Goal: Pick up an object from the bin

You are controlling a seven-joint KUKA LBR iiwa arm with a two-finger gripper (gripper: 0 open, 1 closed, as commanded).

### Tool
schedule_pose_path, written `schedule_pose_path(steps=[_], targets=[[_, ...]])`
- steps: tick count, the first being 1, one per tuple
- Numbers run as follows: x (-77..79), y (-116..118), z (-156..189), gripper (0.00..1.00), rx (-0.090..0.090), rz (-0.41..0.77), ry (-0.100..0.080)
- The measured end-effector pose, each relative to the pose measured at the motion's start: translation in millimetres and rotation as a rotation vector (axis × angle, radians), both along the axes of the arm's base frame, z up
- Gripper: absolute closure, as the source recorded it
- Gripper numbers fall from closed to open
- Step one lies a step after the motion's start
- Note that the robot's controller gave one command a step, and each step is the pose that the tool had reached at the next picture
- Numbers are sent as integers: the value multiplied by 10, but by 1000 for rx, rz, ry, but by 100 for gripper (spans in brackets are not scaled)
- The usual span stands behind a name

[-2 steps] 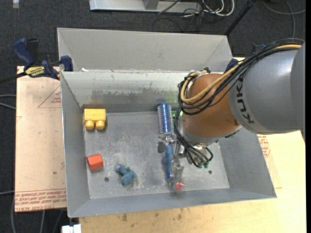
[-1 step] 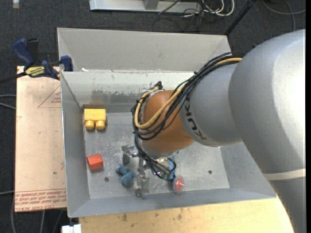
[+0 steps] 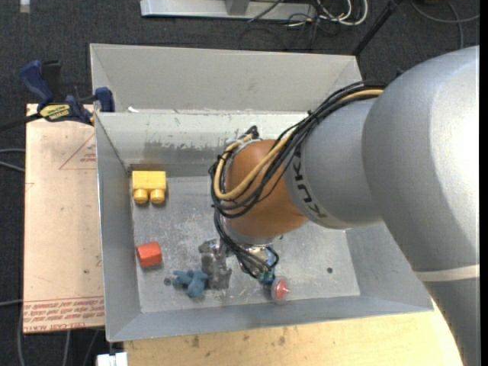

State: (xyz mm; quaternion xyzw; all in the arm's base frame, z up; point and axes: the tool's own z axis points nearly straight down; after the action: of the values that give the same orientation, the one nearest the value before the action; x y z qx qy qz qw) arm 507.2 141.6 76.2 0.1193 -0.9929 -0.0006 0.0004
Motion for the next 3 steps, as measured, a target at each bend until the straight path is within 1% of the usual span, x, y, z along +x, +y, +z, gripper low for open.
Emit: schedule_pose_path(steps=[1,2,3], targets=[[0,-1,0,0,0,-1,0],[-117,500,-52,0,4,23,-8],[-127,468,-60,100,1,18,-2]])
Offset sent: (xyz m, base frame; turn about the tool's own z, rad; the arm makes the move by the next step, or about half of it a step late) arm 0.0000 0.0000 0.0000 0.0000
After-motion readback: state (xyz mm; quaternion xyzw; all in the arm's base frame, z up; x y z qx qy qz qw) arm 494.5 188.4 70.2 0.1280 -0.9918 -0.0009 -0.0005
